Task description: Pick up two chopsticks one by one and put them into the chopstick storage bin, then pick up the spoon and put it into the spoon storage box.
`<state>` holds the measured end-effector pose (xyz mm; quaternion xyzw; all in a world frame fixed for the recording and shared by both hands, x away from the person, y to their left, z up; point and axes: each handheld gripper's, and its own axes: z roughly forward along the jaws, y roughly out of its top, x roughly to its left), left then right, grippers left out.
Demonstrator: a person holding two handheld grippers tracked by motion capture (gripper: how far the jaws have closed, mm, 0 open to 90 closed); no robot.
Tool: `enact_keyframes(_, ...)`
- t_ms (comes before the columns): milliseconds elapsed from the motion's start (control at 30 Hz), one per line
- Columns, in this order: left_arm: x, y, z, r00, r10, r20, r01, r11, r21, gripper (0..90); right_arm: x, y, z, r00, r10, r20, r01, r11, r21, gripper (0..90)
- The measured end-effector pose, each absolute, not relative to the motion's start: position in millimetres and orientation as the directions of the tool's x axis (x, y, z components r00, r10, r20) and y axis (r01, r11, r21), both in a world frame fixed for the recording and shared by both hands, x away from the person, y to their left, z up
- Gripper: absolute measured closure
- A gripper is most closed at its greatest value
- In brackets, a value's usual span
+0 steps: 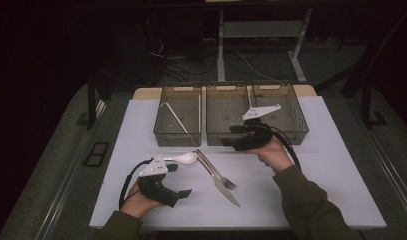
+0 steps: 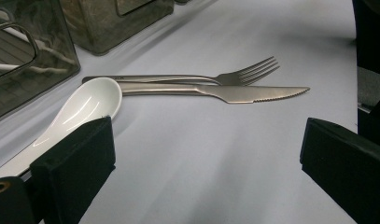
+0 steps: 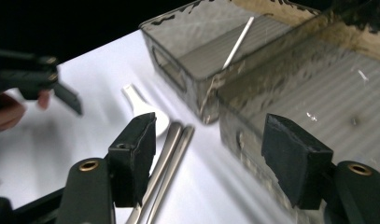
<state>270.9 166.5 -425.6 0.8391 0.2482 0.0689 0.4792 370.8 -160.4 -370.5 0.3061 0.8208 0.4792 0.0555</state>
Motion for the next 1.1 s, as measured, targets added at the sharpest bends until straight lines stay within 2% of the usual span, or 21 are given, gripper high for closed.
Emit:
enact_keyframes(167, 271.2, 166.7, -426.0, 0.865, 0.486, -0.122, 0.352, -0.417, 0.838, 2.5, 346.2, -195.7, -381.0, -0.794, 0.563, 0.229, 0.464, 0.318, 0.827, 30.8)
enact_keyframes(667, 272.9, 169.5, -424.6, 0.857, 0.500, -0.122, 0.358, -0.410, 0.839, 2.9, 290.6, -281.2, -412.9, -0.729, 0.655, 0.198, 0.472, 0.272, 0.839, 23.3)
enact_keyframes(1100, 292.9, 170.9, -419.8, 0.858, 0.503, -0.103, 0.340, -0.406, 0.848, 9.3, 261.5, -304.7, -434.4, -0.694, 0.699, 0.172, 0.478, 0.269, 0.836, 18.8)
